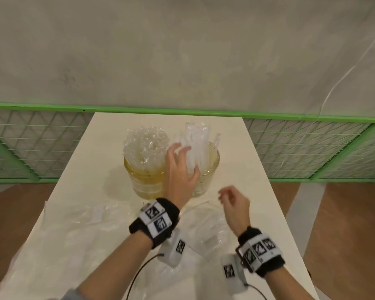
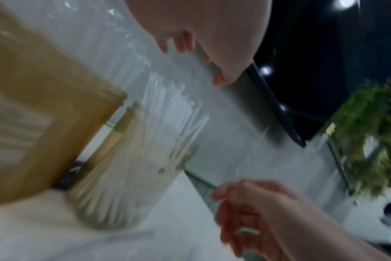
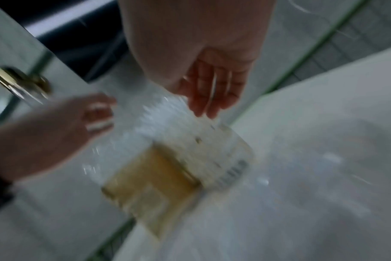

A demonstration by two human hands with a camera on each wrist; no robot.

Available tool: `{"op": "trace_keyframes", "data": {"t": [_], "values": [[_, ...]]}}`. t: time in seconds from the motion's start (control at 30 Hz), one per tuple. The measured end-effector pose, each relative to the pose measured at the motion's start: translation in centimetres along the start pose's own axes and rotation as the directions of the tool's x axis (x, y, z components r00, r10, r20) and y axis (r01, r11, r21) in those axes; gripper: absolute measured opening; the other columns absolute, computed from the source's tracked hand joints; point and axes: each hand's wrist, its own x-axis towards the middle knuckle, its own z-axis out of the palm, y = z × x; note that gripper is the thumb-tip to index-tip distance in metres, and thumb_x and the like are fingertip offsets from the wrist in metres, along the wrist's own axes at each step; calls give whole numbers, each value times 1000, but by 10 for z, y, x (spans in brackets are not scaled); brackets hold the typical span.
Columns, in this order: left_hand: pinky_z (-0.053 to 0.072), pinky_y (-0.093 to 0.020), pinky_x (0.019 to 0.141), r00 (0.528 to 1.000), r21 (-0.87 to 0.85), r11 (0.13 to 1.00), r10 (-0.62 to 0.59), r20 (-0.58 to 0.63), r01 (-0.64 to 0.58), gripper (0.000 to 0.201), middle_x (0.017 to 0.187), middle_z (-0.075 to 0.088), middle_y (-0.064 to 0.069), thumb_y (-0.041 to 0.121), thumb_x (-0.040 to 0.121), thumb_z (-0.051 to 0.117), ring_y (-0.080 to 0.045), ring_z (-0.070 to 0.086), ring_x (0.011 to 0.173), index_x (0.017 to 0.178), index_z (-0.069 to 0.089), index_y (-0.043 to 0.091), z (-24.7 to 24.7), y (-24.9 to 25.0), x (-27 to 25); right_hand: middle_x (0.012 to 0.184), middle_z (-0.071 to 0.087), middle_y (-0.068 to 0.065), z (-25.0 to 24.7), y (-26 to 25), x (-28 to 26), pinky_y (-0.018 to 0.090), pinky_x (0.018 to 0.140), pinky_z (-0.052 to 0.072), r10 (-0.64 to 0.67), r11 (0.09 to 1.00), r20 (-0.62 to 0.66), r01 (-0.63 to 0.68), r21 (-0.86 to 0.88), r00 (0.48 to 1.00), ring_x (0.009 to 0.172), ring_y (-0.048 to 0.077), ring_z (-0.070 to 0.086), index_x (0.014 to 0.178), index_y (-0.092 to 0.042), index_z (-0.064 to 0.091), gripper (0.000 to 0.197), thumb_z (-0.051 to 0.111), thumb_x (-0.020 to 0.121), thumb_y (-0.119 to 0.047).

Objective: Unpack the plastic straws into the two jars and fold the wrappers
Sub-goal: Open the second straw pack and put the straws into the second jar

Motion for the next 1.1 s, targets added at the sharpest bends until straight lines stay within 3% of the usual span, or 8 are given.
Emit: {"op": "trace_keyframes", "data": {"t": [0.13,0.3,0.4,0.53,0.67,0.77,0.93,1.1], "values": [[40,-27,102,898,121,990,10,440,-70,36,122,39,0,30,86,57,-11,42,114,118,50,15,20,-16,-64,69,60,3,15,51,-52,31,67,40,428,827,329,-218,-519,842,76,26,58,60,-17,41,37,46,95,-27],[22,-46,115,543,399,887,-458,704,232,112,153,2,-12,46,66,77,-29,4,143,148,6,18,44,-47,-101,123,58,15,19,53,-59,30,92,43,644,659,276,-334,-674,714,113,30,56,117,-3,56,52,36,97,-47],[17,-48,117,451,363,882,-467,761,300,128,155,-12,-12,36,63,83,-29,-9,145,148,-12,20,48,-55,-108,120,59,15,23,51,-57,31,92,43,672,656,234,-419,-628,703,112,29,56,119,0,54,59,39,95,-51],[12,-47,119,453,308,893,-435,778,328,127,156,-14,-8,30,61,85,-27,-16,144,148,-6,22,47,-63,-115,97,58,12,40,49,-58,36,89,49,715,690,163,-647,-324,680,90,25,56,120,4,49,64,57,86,-50],[8,-47,118,461,223,908,-377,804,354,122,156,-17,-7,27,63,84,-26,-20,143,148,-4,23,42,-65,-119,127,55,19,59,38,-61,40,99,45,781,617,165,-784,-60,602,114,33,56,144,2,17,99,70,78,-48],[7,-47,119,480,166,908,-351,804,385,124,156,-18,-5,24,63,85,-24,-21,143,148,-5,26,42,-66,-122,137,47,20,65,36,-58,39,105,39,814,572,185,-815,-92,550,124,33,49,145,7,3,106,69,80,-45],[8,-42,118,532,131,926,-315,786,355,120,156,-18,-4,28,66,83,-23,-19,143,148,-5,26,41,-67,-125,111,63,19,70,43,-51,44,93,50,823,502,273,-863,66,499,95,32,60,123,5,49,73,77,72,-38],[7,-44,119,547,132,931,-311,777,341,116,156,-17,-4,32,69,80,-24,-17,144,148,-4,27,40,-67,-122,81,65,14,67,40,-49,42,84,53,802,454,321,-864,220,503,79,30,62,89,1,61,23,71,75,-15]]}}
